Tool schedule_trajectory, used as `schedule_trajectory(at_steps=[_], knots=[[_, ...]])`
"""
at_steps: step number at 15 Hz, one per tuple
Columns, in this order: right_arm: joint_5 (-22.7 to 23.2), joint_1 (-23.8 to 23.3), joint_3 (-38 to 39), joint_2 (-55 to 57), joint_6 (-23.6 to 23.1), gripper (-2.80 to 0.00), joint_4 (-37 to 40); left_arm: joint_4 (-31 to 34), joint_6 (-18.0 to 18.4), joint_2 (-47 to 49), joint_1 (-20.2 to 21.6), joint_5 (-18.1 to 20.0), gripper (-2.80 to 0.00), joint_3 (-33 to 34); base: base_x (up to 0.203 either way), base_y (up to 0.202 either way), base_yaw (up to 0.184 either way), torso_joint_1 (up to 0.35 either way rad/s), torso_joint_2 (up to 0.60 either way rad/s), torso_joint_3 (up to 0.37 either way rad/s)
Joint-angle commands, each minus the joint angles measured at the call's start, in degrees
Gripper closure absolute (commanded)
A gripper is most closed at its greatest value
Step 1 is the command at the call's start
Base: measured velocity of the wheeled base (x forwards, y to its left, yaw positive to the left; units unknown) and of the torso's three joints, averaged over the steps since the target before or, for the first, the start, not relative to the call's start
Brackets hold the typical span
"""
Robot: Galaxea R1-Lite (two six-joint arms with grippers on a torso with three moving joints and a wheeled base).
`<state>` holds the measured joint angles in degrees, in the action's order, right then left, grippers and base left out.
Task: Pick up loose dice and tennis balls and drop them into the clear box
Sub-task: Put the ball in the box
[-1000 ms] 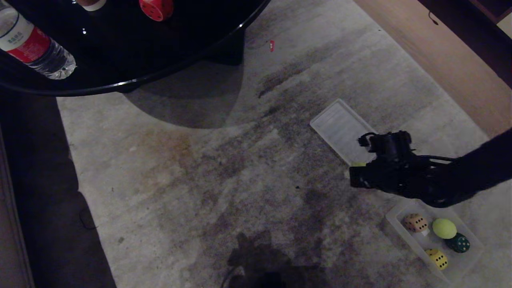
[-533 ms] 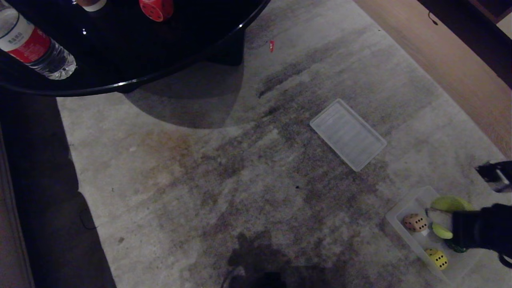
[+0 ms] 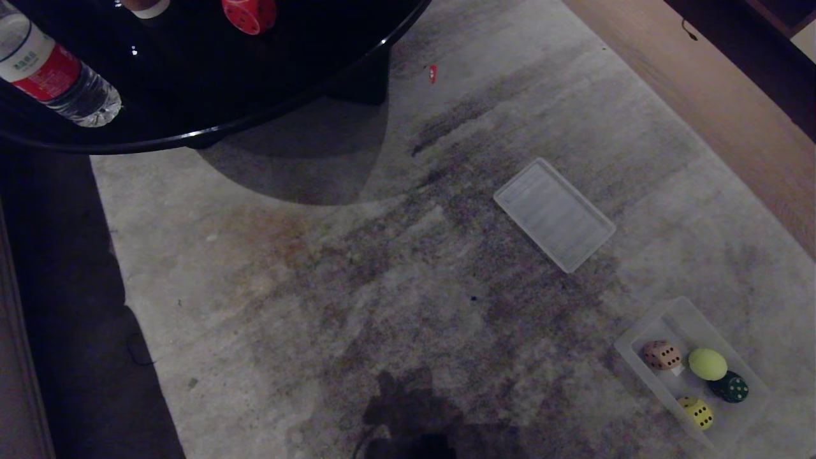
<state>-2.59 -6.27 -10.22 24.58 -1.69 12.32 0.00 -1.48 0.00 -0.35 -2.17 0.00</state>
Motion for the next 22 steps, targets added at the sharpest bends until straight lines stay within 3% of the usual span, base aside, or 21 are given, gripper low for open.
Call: schedule_trajectory(at_steps=[1, 4, 6, 8, 11, 22], knots=[[1.2, -2.21, 1.92, -8.21, 2.17, 0.0, 1.18, 0.0, 0.07, 0.09, 0.0, -0.03, 0.0, 0.09, 0.0, 0.0, 0.0, 0.0, 0.0, 0.0], [1.29, 1.38, 2.59, -8.16, 2.7, 0.0, 1.7, 0.0, -0.02, 0.09, 0.0, -0.03, 0.0, 0.09, 0.0, 0.0, 0.0, 0.0, 0.0, 0.0], [0.05, 6.54, 2.61, -9.68, 6.15, 0.0, 3.64, 0.0, -0.02, 0.09, 0.0, -0.03, 0.0, 0.09, 0.0, 0.0, 0.0, 0.0, 0.0, 0.0], [-0.36, 6.48, 2.6, -15.8, 7.48, 0.0, 5.65, 0.0, 0.07, 0.09, 0.0, -0.03, 0.0, 0.09, 0.0, 0.0, 0.0, 0.0, 0.0, 0.0], [0.95, 6.24, 2.85, -24.54, 4.81, 0.0, 6.12, 0.0, -0.02, 0.09, 0.0, -0.03, 0.0, 0.09, 0.0, 0.0, 0.0, 0.0, 0.0, 0.0], [3.38, 6.18, 3.45, -24.49, 2.3, 0.0, 5.17, 0.0, -0.02, 0.09, 0.0, -0.03, 0.0, 0.09, 0.0, 0.0, 0.0, 0.0, 0.0, 0.0]])
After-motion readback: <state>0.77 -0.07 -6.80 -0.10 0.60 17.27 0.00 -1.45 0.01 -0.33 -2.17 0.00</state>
